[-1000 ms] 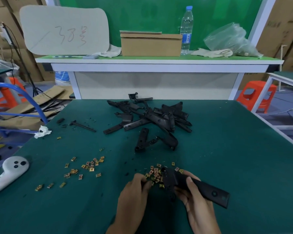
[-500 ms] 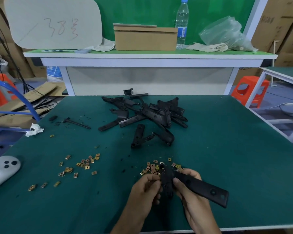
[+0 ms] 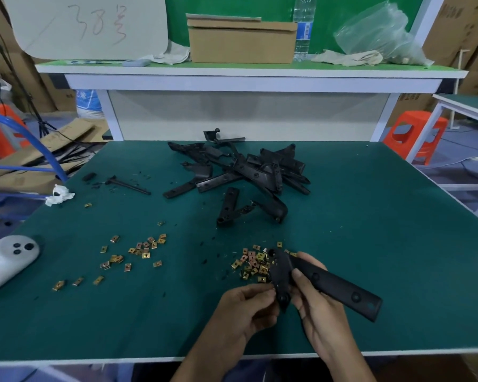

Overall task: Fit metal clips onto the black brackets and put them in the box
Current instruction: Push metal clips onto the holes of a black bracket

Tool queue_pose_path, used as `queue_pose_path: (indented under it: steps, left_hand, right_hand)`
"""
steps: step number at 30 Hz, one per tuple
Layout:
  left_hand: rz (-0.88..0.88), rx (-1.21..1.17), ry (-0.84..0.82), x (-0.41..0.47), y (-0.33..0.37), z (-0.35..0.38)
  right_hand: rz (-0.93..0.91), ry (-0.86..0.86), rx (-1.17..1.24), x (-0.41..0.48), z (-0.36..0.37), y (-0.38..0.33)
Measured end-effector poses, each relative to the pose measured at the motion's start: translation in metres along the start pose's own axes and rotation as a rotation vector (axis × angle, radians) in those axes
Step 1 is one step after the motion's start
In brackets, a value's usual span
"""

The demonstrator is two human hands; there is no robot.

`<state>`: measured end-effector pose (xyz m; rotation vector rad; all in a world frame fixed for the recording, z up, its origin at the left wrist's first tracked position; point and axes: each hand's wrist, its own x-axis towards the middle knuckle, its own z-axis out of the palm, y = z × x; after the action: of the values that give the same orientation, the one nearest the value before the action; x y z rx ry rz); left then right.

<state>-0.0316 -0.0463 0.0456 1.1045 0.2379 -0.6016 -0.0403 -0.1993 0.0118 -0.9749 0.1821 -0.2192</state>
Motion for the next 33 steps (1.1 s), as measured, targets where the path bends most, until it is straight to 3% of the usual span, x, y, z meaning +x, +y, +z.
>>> queue_pose_path:
  steps: [11, 19, 24, 28, 33]
  left_hand:
    - [-0.022, -0.127, 0.022, -0.001, 0.003, 0.001]
    - [-0.149, 0.012, -0.068, -0.004, 0.007, -0.008]
    - [-0.117, 0.143, -0.061, -0.001, 0.007, -0.004]
    - [0.109, 0.363, 0.040, 0.006, 0.013, -0.003]
    - [0.676, 1.171, 0.319, 0.058, 0.040, 0.005]
  right_hand:
    - [-0.006, -0.059, -0.096, -0.002, 0.000, 0.002]
    - [-0.014, -0.089, -0.175, -0.001, -0.001, 0.002]
    - [0.004, -0.103, -0.194, 0.001, -0.001, -0.001]
    - [-0.014, -0.034, -0.057, 0.001, 0.000, -0.001]
    - [0.026, 0.033, 0.066, 0.001, 0.001, -0.007]
